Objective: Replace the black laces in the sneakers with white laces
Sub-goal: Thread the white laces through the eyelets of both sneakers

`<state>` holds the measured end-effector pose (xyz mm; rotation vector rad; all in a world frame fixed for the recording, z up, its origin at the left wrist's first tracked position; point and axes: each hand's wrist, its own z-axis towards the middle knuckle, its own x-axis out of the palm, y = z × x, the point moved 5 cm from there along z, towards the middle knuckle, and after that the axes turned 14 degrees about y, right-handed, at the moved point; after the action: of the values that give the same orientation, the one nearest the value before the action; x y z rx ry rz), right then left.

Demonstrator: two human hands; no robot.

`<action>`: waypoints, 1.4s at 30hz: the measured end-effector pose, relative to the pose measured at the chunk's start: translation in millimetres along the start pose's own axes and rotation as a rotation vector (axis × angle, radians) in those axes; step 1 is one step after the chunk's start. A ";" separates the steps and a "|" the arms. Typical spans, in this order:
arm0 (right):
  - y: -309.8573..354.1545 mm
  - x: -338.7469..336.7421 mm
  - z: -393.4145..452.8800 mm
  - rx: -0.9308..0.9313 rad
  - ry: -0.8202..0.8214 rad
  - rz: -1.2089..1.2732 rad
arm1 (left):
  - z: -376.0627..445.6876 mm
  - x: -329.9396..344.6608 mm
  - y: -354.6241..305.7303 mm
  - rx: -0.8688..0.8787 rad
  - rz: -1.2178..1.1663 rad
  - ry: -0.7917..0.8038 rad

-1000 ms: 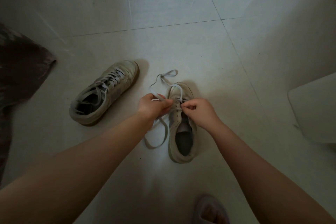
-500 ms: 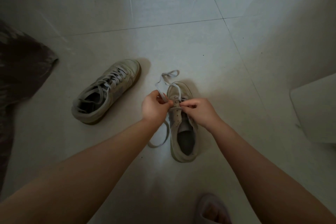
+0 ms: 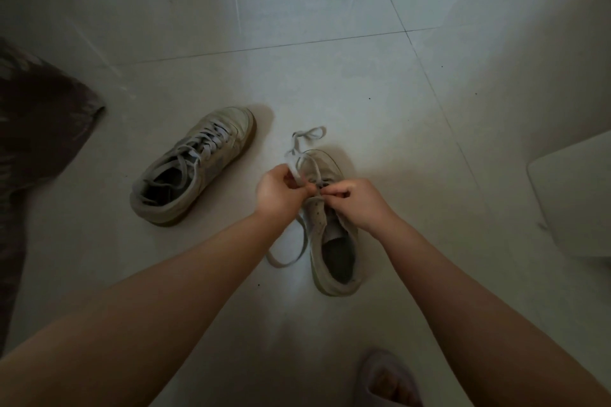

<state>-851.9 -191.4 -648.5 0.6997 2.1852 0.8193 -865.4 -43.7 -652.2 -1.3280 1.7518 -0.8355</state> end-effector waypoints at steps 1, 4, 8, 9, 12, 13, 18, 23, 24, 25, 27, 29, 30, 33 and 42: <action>-0.5 0.2 -0.2 0.004 0.002 0.023 | -3.5 2.6 7.6 -0.062 -0.161 -0.015; 0.0 3.5 -1.5 0.006 0.034 0.022 | -15.1 13.8 21.6 -0.221 -0.502 -0.049; -0.6 10.7 -4.6 0.000 0.025 -0.102 | -22.2 18.6 14.9 -0.186 -0.537 -0.085; -1.3 11.9 -5.7 0.019 0.010 -0.115 | -23.0 18.3 10.8 -0.132 -0.476 -0.086; 1.2 12.3 -6.6 0.039 -0.058 -0.146 | -24.4 21.5 6.1 -0.026 -0.251 -0.069; 1.5 11.0 -6.7 0.035 -0.087 -0.149 | -23.4 20.9 9.9 -0.030 -0.199 -0.082; -9.2 -5.3 -14.3 0.042 -0.217 0.139 | -19.7 9.6 46.2 -0.180 -0.137 -0.188; -9.5 -9.7 -15.7 -0.010 -0.165 0.129 | -39.9 16.2 16.6 0.271 0.450 -0.006; -8.0 -7.6 -14.6 -0.027 -0.147 0.117 | -38.0 18.0 10.6 0.292 0.581 0.037; -5.8 -5.0 -13.9 -0.043 -0.135 0.089 | -34.0 18.1 6.0 0.247 0.665 0.070; 3.3 0.1 -14.8 -0.081 -0.095 0.017 | -23.4 18.1 2.1 0.103 0.819 0.117; 10.9 3.1 -16.3 -0.137 -0.043 0.030 | -17.7 21.5 0.3 0.026 0.970 0.165; 13.9 4.1 -18.1 -0.161 -0.008 0.124 | -15.9 22.1 1.4 -0.003 0.999 0.171; 24.3 0.8 -29.0 -0.239 0.137 0.717 | -10.6 14.7 4.7 -0.090 0.964 0.147; 1.3 -17.8 -31.2 0.075 -0.088 0.458 | -2.7 -3.0 5.5 -0.065 0.689 0.098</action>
<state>-864.1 -213.3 -622.7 1.2783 2.0107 0.9128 -869.9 -39.3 -655.0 -0.6356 2.1297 -0.4539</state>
